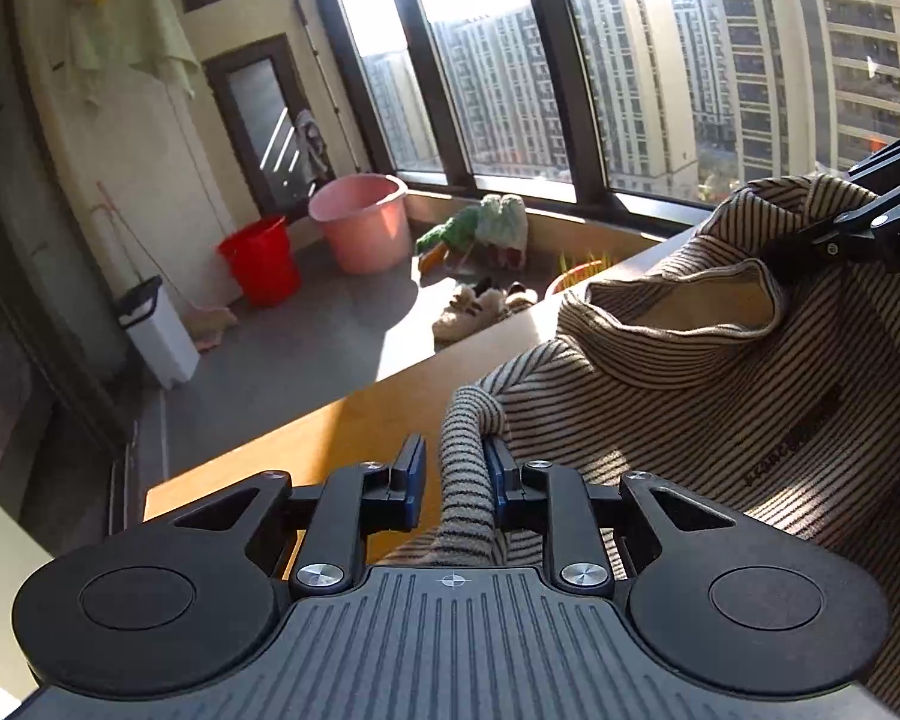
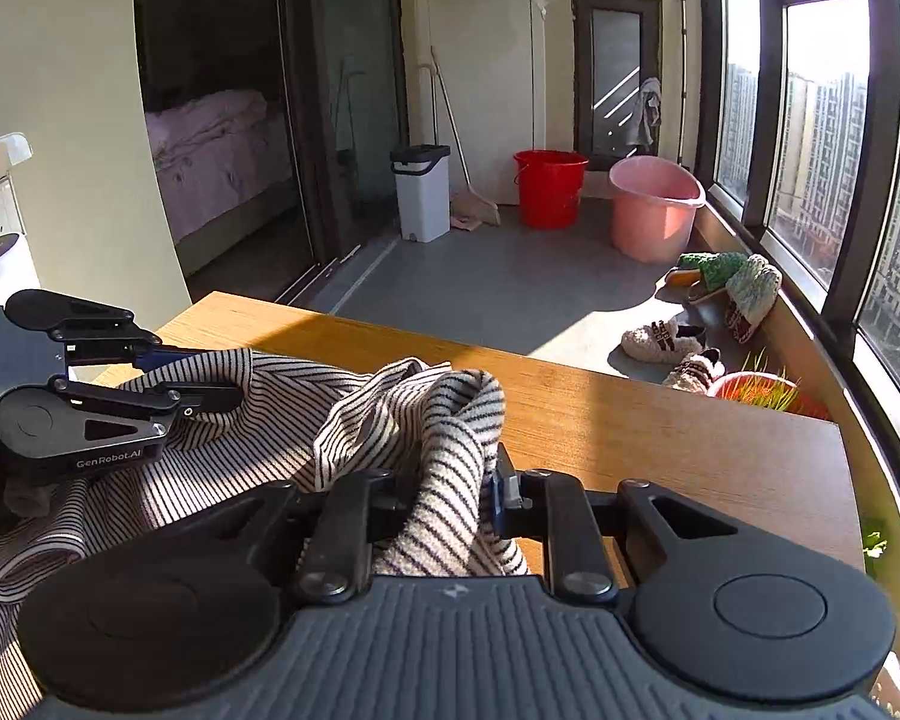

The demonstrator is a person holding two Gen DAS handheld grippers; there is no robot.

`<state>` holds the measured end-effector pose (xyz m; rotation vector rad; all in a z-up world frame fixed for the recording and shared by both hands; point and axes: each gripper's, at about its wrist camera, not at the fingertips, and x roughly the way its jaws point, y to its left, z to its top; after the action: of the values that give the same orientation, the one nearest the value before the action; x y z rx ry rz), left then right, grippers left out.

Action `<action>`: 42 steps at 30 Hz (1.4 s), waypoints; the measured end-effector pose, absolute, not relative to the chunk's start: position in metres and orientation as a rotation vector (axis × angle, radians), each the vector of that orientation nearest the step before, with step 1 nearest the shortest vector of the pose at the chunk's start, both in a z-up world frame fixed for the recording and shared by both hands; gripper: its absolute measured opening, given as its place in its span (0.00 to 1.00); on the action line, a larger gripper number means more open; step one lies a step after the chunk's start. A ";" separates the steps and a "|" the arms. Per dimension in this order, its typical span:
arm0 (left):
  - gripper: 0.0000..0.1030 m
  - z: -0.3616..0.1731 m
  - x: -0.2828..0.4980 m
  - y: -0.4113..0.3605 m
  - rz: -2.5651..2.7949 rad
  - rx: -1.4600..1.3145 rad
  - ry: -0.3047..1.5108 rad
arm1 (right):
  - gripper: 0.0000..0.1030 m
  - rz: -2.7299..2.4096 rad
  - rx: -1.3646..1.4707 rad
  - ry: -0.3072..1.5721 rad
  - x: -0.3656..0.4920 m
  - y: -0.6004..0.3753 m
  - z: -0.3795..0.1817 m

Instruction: Fold clothes

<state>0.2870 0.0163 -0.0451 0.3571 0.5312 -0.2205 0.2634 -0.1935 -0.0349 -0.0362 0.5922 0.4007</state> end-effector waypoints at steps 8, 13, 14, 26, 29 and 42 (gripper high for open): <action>0.35 -0.042 0.323 0.062 -0.015 0.219 0.569 | 0.37 0.236 0.075 0.670 0.311 -0.235 -0.082; 0.73 -0.012 0.291 0.073 -0.167 0.050 0.554 | 0.47 0.200 0.003 0.589 0.292 -0.230 -0.064; 0.83 -0.009 0.283 0.070 -0.219 0.026 0.545 | 0.47 0.201 -0.022 0.568 0.285 -0.228 -0.057; 0.93 -0.075 0.225 0.018 -0.639 -0.159 0.694 | 0.47 0.519 -0.016 0.597 0.133 -0.195 -0.036; 0.97 -0.072 0.225 0.042 -0.590 -0.274 0.675 | 0.48 0.661 -0.035 0.663 0.096 -0.179 -0.044; 1.00 -0.069 0.226 0.071 -0.578 -0.367 0.666 | 0.08 0.605 -0.260 0.608 0.070 -0.158 -0.035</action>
<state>0.2259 0.0711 -0.0689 -0.3671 0.6657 -0.5784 0.0698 -0.1583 -0.0346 -0.2603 0.6083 0.6046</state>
